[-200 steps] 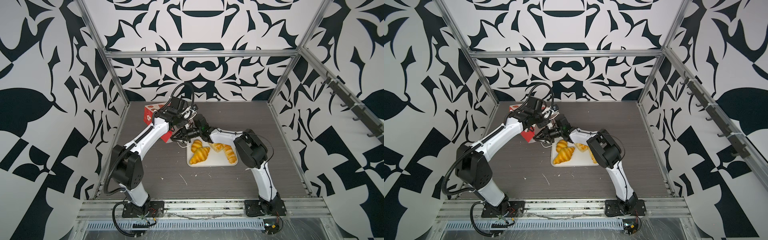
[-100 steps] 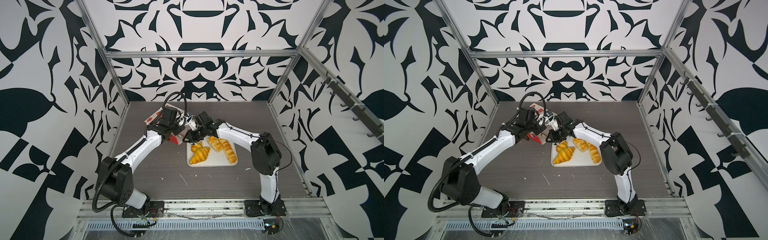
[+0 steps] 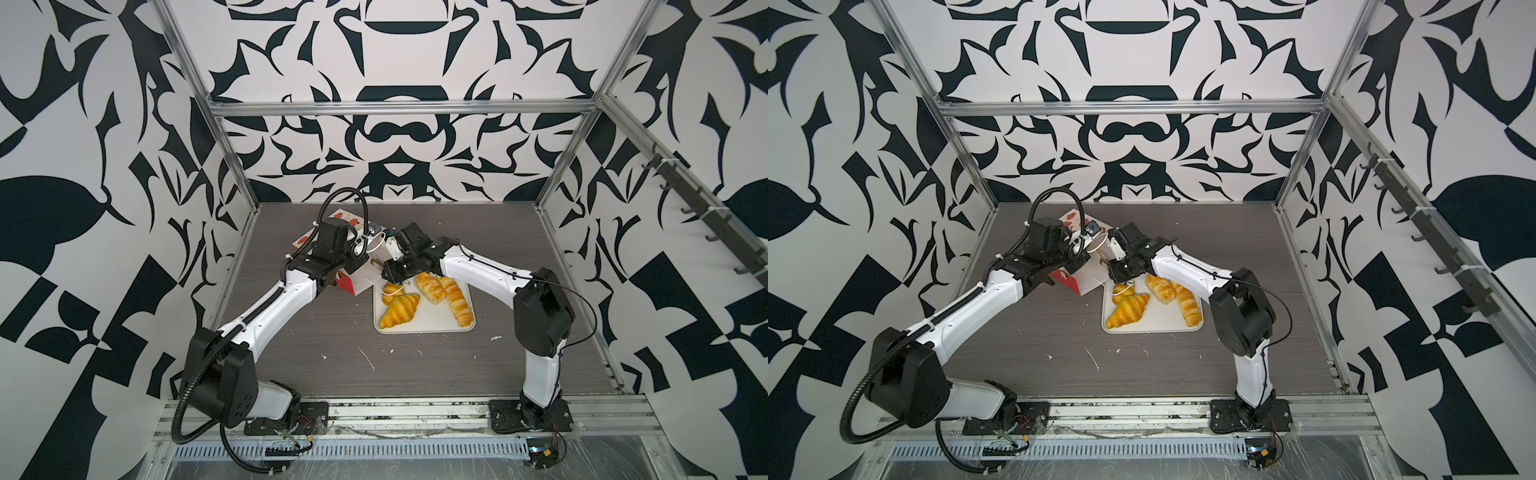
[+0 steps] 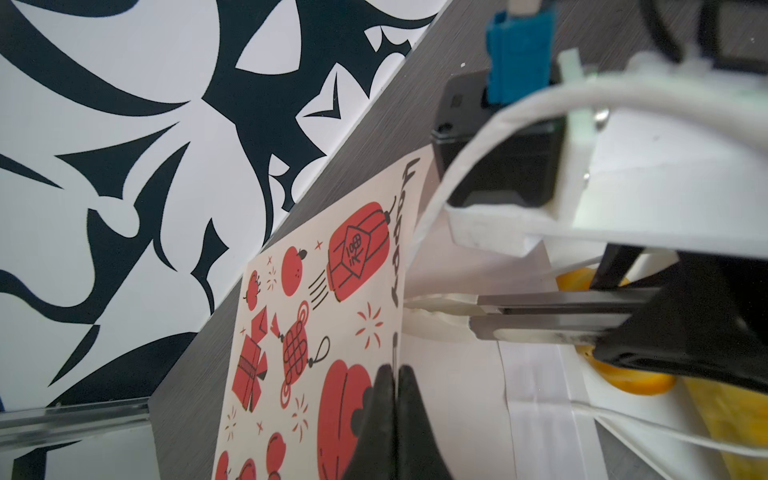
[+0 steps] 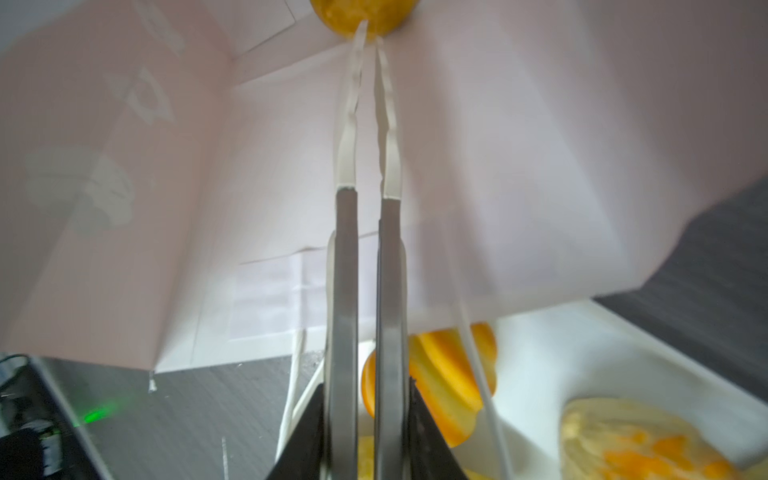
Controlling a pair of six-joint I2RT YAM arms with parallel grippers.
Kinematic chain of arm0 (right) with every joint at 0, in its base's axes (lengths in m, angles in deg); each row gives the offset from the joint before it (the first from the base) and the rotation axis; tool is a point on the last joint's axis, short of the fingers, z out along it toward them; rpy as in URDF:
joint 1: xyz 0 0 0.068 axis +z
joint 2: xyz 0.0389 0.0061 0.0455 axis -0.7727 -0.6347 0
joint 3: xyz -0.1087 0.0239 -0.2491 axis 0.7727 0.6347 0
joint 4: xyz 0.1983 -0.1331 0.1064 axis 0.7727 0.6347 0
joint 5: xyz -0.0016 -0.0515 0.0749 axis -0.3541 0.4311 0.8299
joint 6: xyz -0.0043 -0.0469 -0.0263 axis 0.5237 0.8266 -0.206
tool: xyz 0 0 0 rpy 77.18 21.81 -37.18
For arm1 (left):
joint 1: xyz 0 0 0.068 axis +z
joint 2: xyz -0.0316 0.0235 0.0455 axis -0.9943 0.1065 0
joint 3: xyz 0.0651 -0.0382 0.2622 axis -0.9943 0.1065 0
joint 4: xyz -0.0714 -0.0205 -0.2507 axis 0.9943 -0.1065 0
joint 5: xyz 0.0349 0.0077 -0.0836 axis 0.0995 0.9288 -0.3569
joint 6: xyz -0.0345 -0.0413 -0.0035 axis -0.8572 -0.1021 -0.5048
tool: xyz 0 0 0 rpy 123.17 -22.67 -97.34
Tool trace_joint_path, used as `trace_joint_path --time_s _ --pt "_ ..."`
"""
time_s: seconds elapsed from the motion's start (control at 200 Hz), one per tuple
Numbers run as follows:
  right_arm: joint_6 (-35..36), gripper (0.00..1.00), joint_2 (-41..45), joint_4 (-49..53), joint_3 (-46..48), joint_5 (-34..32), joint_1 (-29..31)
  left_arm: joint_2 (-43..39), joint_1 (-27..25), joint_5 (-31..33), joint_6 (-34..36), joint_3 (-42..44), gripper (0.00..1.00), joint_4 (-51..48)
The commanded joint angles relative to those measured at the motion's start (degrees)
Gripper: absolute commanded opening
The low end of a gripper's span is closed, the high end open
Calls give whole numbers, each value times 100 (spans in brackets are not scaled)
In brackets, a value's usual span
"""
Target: Take the fake bread out of the paper bag
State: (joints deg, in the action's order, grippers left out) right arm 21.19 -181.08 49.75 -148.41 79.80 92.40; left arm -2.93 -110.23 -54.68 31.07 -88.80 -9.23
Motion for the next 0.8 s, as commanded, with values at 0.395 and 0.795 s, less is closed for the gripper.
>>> trace_joint_path --time_s 0.395,0.795 --pt "-763 37 -422 -574 -477 825 -160 -222 14 -375 -115 335 0 164" --pt "-1854 41 -714 -1177 -482 1852 -556 -261 -59 -525 -144 488 0 252"
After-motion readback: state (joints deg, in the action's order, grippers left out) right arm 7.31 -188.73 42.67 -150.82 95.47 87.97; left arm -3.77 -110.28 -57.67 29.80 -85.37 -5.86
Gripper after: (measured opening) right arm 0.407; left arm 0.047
